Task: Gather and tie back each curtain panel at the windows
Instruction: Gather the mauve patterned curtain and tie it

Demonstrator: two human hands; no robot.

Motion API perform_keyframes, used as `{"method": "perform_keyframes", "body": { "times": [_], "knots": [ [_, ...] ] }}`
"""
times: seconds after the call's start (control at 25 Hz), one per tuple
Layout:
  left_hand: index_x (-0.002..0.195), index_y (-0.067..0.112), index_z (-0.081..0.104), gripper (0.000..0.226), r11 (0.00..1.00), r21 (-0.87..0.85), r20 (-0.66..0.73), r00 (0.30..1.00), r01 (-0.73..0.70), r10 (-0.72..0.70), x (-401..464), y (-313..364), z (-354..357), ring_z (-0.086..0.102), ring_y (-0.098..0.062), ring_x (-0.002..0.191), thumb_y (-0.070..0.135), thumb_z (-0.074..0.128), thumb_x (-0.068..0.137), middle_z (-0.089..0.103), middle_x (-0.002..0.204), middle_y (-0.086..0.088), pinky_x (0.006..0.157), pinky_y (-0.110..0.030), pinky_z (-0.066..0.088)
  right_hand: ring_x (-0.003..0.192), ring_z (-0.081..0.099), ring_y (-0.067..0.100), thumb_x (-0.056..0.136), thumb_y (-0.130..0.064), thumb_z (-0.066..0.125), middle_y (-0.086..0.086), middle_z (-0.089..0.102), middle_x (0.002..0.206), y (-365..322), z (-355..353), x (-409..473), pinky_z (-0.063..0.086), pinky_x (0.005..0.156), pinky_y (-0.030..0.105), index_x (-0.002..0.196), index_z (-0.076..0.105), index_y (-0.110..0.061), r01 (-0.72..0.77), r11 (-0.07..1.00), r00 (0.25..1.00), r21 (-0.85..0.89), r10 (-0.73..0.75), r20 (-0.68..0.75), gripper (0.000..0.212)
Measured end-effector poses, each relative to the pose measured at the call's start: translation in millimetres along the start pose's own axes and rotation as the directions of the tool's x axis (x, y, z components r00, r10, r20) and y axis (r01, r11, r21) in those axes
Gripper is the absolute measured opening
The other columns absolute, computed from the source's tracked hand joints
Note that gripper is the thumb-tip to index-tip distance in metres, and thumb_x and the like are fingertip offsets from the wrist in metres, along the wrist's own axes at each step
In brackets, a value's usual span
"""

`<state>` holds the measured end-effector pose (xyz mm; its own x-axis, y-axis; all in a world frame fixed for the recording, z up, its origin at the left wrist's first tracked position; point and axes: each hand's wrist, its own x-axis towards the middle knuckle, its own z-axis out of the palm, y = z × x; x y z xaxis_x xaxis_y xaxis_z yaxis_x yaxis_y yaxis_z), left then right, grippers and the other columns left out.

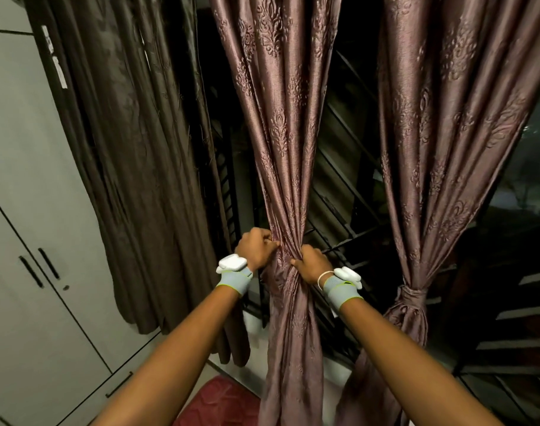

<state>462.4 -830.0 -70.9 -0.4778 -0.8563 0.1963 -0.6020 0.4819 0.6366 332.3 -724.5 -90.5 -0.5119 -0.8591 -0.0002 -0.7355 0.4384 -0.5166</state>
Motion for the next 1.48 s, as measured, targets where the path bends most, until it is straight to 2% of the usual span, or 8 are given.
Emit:
{"method": "perform_keyframes", "body": {
  "times": [0.24, 0.52, 0.72, 0.88, 0.96, 1.16, 1.36, 1.48],
  "knots": [
    [0.089, 0.013, 0.065, 0.017, 0.995, 0.095, -0.023, 0.999, -0.041, 0.044, -12, 16, 6, 0.056, -0.043, 0.099, 0.026, 0.058, 0.081, 0.066, 0.099, -0.019, 0.074, -0.039, 0.044, 0.118, 0.055, 0.04, 0.08, -0.041, 0.067, 0.022, 0.056, 0.129, -22, 1, 1, 0.049, 0.091, 0.04, 0.118, 0.05, -0.007, 0.063, 0.998, 0.995, -0.028, -0.061, 0.075, 0.054],
    [0.078, 0.018, 0.062, 0.017, 0.996, -0.067, 0.138, 0.988, -0.059, 0.068, -1, 9, -6, 0.066, -0.018, 0.087, 0.033, 0.069, 0.074, 0.071, 0.083, -0.006, 0.082, -0.035, 0.053, 0.121, 0.05, 0.042, 0.089, -0.043, 0.059, 0.026, 0.052, 0.129, -11, 9, 11, 0.045, 0.096, 0.043, 0.119, 0.05, -0.007, -0.018, 0.999, 1.0, 0.042, 0.018, 0.007, 0.047],
    [0.139, 0.016, 0.032, 0.113, 0.949, -0.314, 0.192, 0.981, 0.036, 0.026, 15, 20, 8, 0.047, -0.019, 0.128, 0.064, 0.082, 0.049, 0.049, 0.138, -0.003, 0.11, -0.038, 0.039, 0.119, 0.054, 0.042, 0.085, -0.048, 0.054, 0.022, 0.055, 0.131, -8, 8, 12, 0.048, 0.095, 0.044, 0.126, 0.051, -0.014, 0.001, 0.995, 0.999, 0.1, -0.005, 0.037, 0.053],
    [0.11, 0.004, 0.061, 0.035, 0.836, -0.546, 0.294, 0.948, 0.062, 0.121, 8, 43, 13, 0.062, 0.0, 0.083, 0.013, 0.076, 0.08, 0.063, 0.105, -0.007, 0.074, -0.01, 0.051, 0.121, 0.053, 0.04, 0.089, -0.04, 0.058, 0.022, 0.056, 0.131, -8, 8, 7, 0.047, 0.096, 0.042, 0.128, 0.053, -0.008, 0.059, 0.989, 0.996, 0.138, -0.067, 0.057, 0.05],
    [0.106, 0.0, 0.064, 0.018, 0.828, -0.556, 0.251, 0.964, 0.07, 0.087, 8, 43, 19, 0.062, -0.01, 0.082, 0.007, 0.064, 0.089, 0.064, 0.097, -0.012, 0.078, -0.02, 0.054, 0.118, 0.055, 0.039, 0.091, -0.034, 0.061, 0.024, 0.059, 0.126, -4, 8, 11, 0.046, 0.091, 0.039, 0.119, 0.056, -0.005, 0.058, 0.985, 0.997, 0.165, -0.066, 0.041, 0.041],
    [0.091, 0.0, 0.062, 0.053, 0.949, -0.314, 0.206, 0.977, 0.02, 0.048, 12, 36, 29, 0.063, -0.034, 0.096, 0.047, 0.041, 0.078, 0.064, 0.102, -0.031, 0.09, -0.046, 0.048, 0.105, 0.064, 0.033, 0.073, -0.051, 0.069, 0.013, 0.069, 0.107, -1, 6, 11, 0.051, 0.08, 0.036, 0.099, 0.066, -0.018, 0.016, 0.985, 1.0, 0.171, -0.015, -0.004, 0.042],
    [0.117, 0.009, 0.062, 0.051, 0.993, -0.116, 0.179, 0.984, 0.021, 0.0, 9, 35, 22, 0.049, -0.039, 0.124, 0.048, 0.042, 0.091, 0.058, 0.125, -0.026, 0.109, -0.043, 0.034, 0.123, 0.051, 0.031, 0.054, -0.054, 0.075, 0.013, 0.049, 0.133, -9, 5, 11, 0.045, 0.102, 0.041, 0.132, 0.049, -0.014, 0.018, 0.974, 0.999, 0.227, -0.008, -0.046, 0.091],
    [0.127, 0.014, 0.058, 0.04, 0.998, -0.059, 0.135, 0.991, -0.01, 0.018, 8, 39, 19, 0.041, -0.034, 0.132, 0.036, 0.042, 0.098, 0.053, 0.134, -0.02, 0.118, -0.042, 0.015, 0.112, 0.063, 0.029, 0.063, -0.026, 0.069, 0.017, 0.067, 0.114, -21, 10, 26, 0.051, 0.094, 0.04, 0.114, 0.065, -0.006, 0.129, 0.924, 0.989, 0.361, -0.145, 0.018, 0.055]
  ]
}}
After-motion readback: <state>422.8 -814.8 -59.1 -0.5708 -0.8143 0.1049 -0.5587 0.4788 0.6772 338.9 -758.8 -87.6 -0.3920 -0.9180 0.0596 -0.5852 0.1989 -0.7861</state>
